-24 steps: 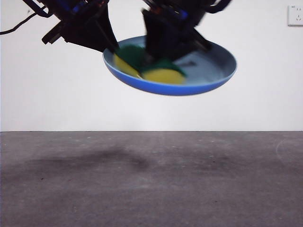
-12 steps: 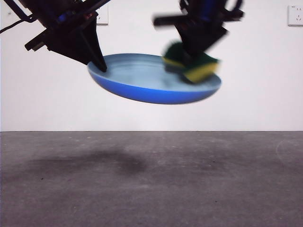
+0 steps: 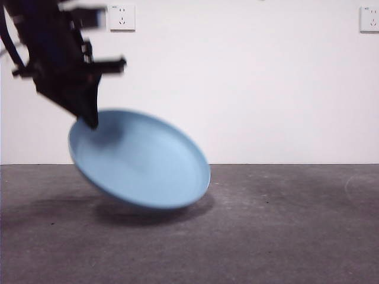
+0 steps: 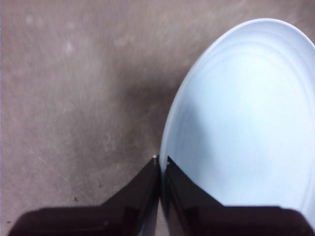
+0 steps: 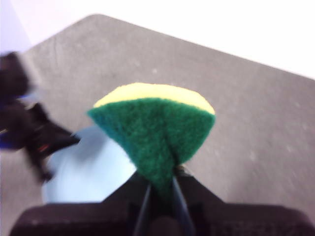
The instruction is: Pick up the plate,pick up the cloth,clean the plate with the cloth
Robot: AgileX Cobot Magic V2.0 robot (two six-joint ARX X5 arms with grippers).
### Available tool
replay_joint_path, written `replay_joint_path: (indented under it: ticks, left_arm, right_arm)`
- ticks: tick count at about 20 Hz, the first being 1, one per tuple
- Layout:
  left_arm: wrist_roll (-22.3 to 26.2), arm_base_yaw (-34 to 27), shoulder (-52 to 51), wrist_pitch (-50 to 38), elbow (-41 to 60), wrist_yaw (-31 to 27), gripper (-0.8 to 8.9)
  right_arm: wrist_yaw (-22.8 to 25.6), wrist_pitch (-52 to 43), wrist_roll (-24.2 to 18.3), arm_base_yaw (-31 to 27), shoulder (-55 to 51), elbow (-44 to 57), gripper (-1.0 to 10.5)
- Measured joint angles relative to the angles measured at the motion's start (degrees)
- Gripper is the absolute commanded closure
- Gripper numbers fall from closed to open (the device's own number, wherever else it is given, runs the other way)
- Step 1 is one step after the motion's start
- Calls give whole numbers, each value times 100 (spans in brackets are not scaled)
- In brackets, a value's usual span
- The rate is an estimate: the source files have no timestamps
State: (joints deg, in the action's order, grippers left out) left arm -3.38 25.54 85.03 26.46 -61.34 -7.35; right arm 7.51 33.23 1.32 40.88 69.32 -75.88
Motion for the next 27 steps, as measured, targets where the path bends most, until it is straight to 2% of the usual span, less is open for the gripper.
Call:
replay_joint_path:
  ticks: [9,10,12,13,16,19,24,27]
  left_arm:
    - [35,-535,1405,-483,-17,142,796]
    - [33,-590,1462,-492,-15,181,718]
    - [85,-688,1480,-529,-15,2,472]
    - [103,-763,1484,-531,-15,-111,398]
    - [79,-861,1438,-411,-15,-153,394]
    - [20,-741,944,-251,-13,-144,396]
    - [-136,-389,-745,-55,-13,-111,396]
    - [-278,-98,-1803,365,-13,140,397]
  right_arm:
    - [22,1421,22,0,-160,0,963]
    - [22,1436,22,-2,-146,0,963]
    - [22,1434,22,-2,-127,0,963]
    - [22,1432,22,-2,-116,0,963]
    - [20,1432,22,-63,24,0,963]
    - [11,1416,26,-247,459,0,963]
    - [-33,1224,37,-713,1792,0,963]
    - [-575,769,39,-999,2710,0,962]
